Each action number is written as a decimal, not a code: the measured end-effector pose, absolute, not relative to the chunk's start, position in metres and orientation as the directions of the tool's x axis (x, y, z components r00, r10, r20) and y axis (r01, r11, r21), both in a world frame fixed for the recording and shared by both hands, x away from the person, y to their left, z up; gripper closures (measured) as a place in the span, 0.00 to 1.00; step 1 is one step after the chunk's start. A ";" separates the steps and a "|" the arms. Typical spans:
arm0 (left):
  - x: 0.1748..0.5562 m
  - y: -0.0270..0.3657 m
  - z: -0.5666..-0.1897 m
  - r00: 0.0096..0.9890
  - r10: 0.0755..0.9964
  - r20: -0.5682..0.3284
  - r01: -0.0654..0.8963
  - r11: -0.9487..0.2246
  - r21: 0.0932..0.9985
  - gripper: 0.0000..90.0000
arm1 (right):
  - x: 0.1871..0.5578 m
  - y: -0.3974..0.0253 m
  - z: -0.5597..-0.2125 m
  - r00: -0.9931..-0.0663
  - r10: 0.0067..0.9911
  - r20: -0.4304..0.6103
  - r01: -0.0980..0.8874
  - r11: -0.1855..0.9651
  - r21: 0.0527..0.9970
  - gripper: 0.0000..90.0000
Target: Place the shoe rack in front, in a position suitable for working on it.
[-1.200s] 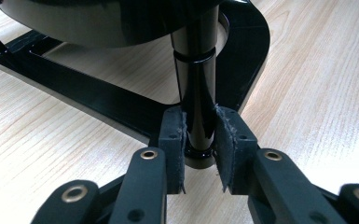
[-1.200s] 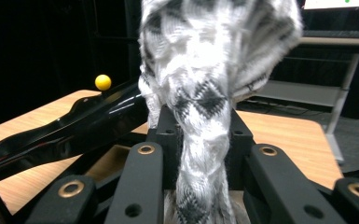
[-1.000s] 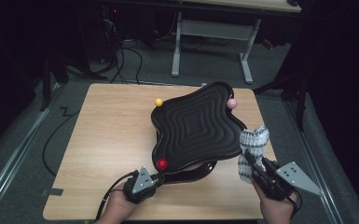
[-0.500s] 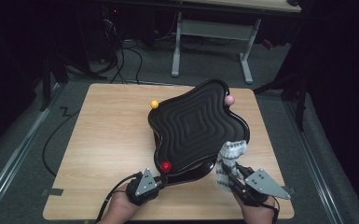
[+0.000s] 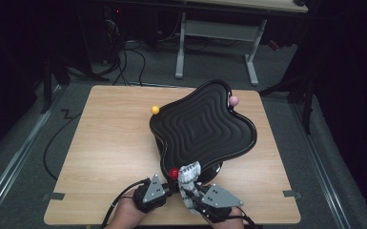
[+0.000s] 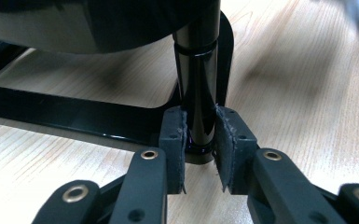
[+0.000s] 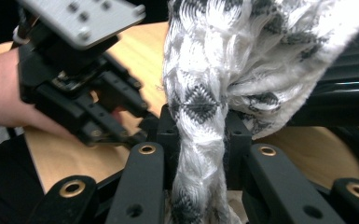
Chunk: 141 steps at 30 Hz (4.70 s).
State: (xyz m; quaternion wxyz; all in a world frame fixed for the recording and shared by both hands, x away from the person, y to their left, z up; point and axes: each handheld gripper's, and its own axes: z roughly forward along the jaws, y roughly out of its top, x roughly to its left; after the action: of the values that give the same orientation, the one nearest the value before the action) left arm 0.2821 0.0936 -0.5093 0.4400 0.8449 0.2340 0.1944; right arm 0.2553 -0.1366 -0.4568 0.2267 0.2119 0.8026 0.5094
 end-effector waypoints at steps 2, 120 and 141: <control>0.282 0.094 -0.509 0.815 0.566 0.124 0.223 -0.505 0.834 0.82 | 0.255 -0.130 -0.461 -0.812 0.561 -0.163 0.100 0.408 0.907 0.83; 0.281 0.103 -0.511 0.793 0.602 0.095 0.245 -0.458 0.855 0.81 | 0.277 -0.230 -0.407 -0.660 0.746 -0.088 0.078 0.184 0.980 0.82; 0.281 0.104 -0.511 0.783 0.614 0.096 0.250 -0.453 0.856 0.81 | 0.256 -0.128 -0.458 -0.821 0.536 -0.198 0.032 0.390 0.920 0.82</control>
State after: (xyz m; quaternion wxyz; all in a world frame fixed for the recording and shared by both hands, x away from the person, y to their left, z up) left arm 0.2809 0.1044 -0.5111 0.4532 0.8284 0.2608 0.2007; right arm 0.2562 -0.1282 -0.4577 0.2407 0.1779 0.7980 0.5231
